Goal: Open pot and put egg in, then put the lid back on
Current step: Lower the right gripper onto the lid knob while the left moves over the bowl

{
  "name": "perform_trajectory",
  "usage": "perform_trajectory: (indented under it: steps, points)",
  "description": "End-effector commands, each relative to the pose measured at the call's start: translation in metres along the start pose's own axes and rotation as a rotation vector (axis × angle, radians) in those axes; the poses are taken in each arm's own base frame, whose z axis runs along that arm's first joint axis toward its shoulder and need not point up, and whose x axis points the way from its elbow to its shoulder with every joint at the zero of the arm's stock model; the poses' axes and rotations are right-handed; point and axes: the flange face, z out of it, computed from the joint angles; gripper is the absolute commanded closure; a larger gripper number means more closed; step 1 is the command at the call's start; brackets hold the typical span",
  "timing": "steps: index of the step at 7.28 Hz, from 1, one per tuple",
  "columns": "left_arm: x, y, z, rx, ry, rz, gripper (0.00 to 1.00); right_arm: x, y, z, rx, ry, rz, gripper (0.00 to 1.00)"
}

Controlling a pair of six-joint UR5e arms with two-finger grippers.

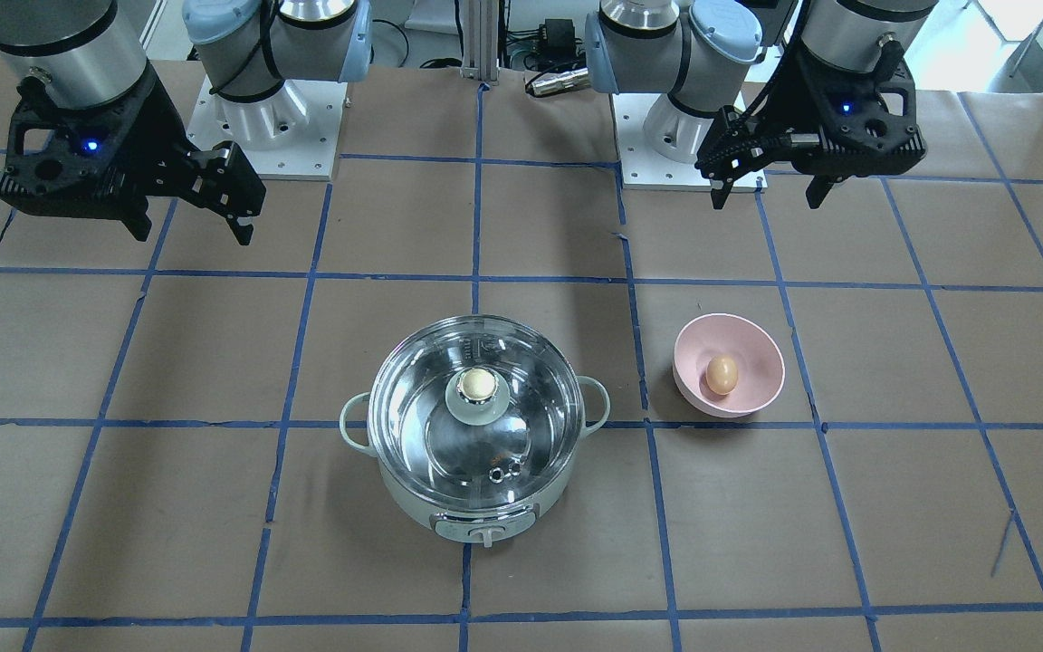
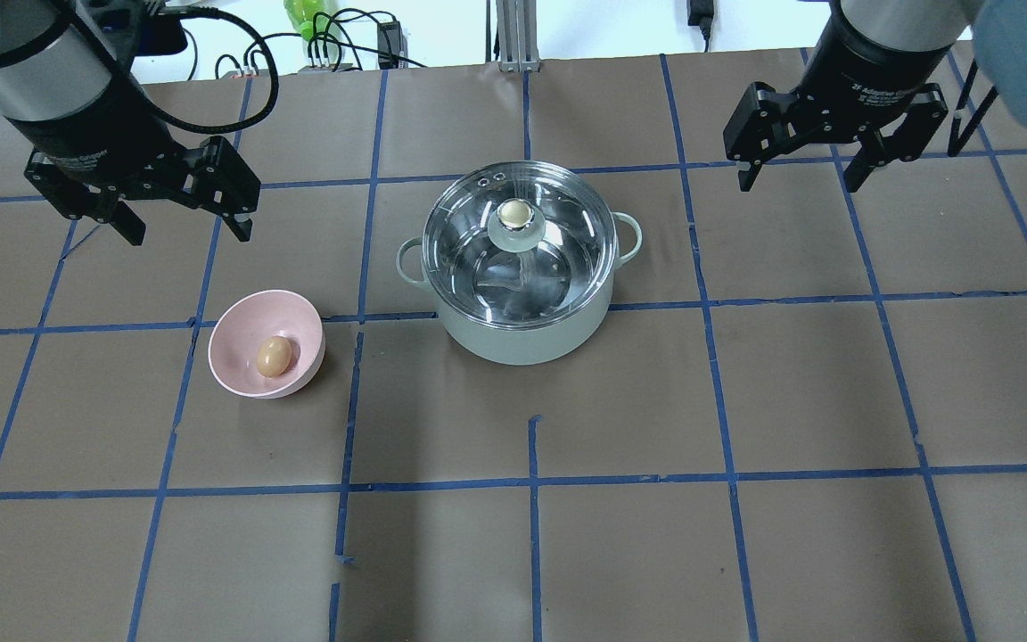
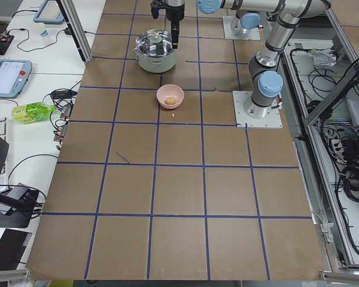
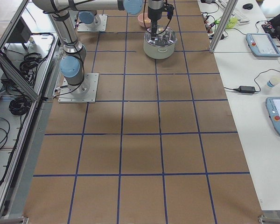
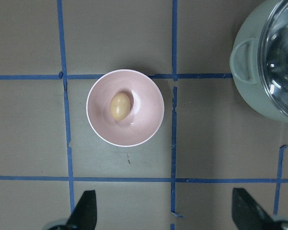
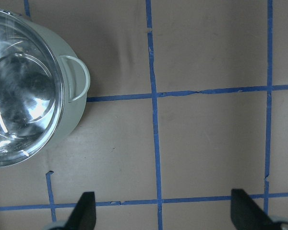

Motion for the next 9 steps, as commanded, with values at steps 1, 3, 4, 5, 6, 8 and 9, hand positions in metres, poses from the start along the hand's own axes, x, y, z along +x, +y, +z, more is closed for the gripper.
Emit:
perform_trajectory:
  steps: [1, 3, 4, 5, 6, 8, 9]
  points:
    - [0.000, 0.000, 0.000, 0.001, 0.001, -0.002, 0.00, 0.000, 0.000, 0.000, 0.002, 0.000, -0.008, 0.00]
    - [0.001, 0.000, 0.001, -0.001, 0.003, -0.001, 0.00, -0.001, -0.003, 0.001, -0.001, 0.005, -0.012, 0.00]
    - [0.001, 0.000, 0.001, -0.001, 0.003, -0.001, 0.00, -0.002, -0.008, -0.001, 0.005, 0.007, -0.014, 0.00]
    - [0.001, -0.001, 0.005, -0.005, 0.004, 0.001, 0.00, -0.017, -0.023, 0.002, 0.002, 0.006, -0.038, 0.00]
    - [-0.002, 0.002, 0.014, -0.025, 0.004, 0.012, 0.00, -0.062, -0.036, 0.012, 0.000, 0.013, -0.104, 0.01]
    - [-0.009, -0.002, 0.039, -0.062, 0.006, 0.035, 0.00, -0.137, -0.056, 0.045, 0.020, -0.003, -0.070, 0.01]
    - [-0.014, -0.014, 0.057, -0.062, 0.002, 0.020, 0.00, -0.174, -0.062, 0.071, 0.043, -0.019, -0.054, 0.01]
